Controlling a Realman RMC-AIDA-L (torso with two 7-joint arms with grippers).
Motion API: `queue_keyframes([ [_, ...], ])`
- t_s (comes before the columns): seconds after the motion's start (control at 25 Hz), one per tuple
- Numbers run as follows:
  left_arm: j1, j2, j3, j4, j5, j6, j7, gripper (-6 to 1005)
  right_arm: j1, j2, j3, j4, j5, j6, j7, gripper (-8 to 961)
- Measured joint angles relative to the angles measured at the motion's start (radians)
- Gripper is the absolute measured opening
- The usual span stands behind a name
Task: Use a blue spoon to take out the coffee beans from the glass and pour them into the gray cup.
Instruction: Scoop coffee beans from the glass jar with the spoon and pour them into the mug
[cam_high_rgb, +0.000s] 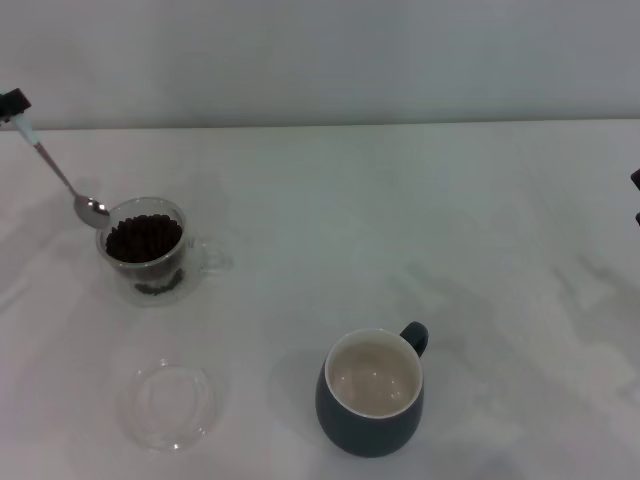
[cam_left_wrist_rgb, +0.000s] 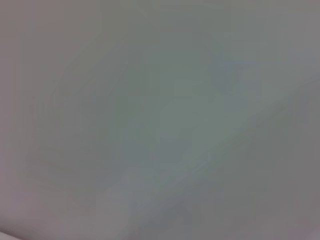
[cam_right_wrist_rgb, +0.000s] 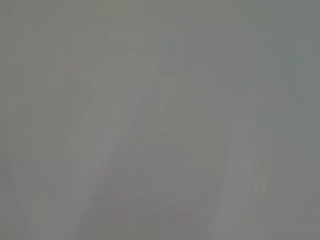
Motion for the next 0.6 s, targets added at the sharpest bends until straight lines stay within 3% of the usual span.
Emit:
queue_keyframes([
  [0.4, -0.097, -0.006, 0.0, -0.009, 0.161, -0.092, -0.046, 129, -0.002, 0.0, -0.002, 0.044, 0.0, -0.026, 0.0, 348],
  [0.6, -0.119, -0.024, -0.001, -0.004, 0.224, -0.116, -0.057, 130, -0.002, 0.0, -0.001, 0.057, 0.0, -0.022, 0.0, 348],
])
